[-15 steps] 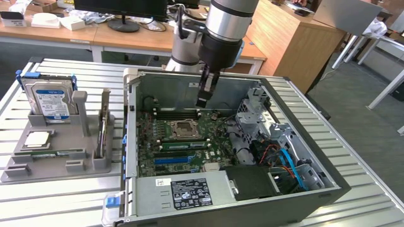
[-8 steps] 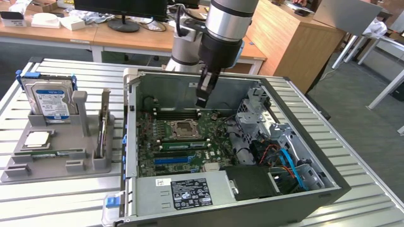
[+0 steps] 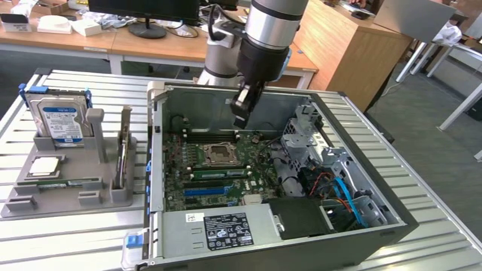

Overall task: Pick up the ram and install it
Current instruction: 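Press down the ram until it locks into place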

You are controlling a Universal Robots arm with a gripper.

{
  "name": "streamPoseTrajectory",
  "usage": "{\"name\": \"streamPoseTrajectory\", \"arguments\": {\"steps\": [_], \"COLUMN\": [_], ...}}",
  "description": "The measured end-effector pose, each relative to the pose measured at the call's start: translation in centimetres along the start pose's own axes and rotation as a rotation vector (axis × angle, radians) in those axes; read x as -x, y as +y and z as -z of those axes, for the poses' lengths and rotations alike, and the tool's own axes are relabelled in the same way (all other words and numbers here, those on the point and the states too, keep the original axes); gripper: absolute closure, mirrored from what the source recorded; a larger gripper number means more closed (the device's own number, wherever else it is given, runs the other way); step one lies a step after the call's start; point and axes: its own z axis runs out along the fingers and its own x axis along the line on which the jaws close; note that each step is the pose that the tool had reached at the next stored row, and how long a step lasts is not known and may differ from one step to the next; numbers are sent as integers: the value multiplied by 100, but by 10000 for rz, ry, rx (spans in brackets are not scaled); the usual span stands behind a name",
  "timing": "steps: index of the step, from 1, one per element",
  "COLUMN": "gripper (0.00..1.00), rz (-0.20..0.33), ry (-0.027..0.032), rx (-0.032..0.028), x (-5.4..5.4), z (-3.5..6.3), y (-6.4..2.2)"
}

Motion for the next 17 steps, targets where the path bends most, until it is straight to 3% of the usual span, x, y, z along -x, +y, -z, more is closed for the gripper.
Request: {"name": "streamPoseTrajectory", "arguments": {"steps": [17], "gripper": [90], "rz": [-3080], "ry": [-89], "rx": [-107], "x": [0], "z": [-1], "y": [0]}}
